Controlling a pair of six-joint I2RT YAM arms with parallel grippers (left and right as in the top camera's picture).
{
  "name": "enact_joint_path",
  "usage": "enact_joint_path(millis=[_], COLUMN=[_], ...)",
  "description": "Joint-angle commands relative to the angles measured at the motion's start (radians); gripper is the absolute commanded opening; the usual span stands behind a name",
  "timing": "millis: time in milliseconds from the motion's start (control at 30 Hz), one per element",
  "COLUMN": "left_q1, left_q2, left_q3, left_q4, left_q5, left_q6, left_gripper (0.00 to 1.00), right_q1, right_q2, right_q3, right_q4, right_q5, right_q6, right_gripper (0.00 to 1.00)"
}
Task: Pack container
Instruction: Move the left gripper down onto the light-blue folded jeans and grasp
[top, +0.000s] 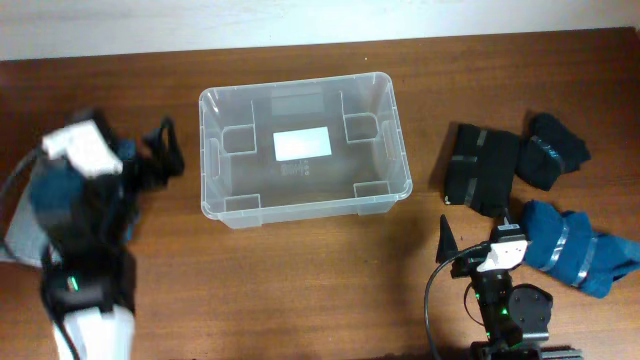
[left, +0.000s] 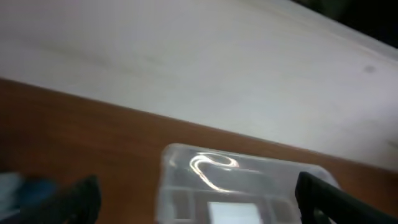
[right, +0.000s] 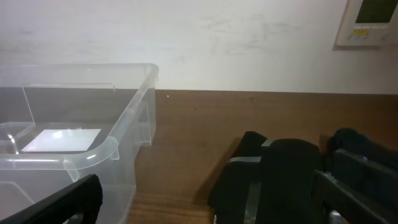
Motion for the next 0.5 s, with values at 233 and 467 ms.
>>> enact_joint_path(millis=[233,467], left_q1=[0.011,0.167], left_q2=[0.365,0.425], left_q3=[0.102,0.102], left_q4=[-0.034,-0.037], left_q5=[0.248,0.248], left_q6=[-0.002,-0.003], left_gripper=[0.99,0.99], right_q1=[-0.005,-0.005], right_q2=[-0.008,-0.008], right_q3=[-0.006,-0.006], right_q4=[-0.002,-0.002], right_q5=[-0.013,-0.013], right_q6=[0.001,0.001], right_gripper=[0.99,0.98])
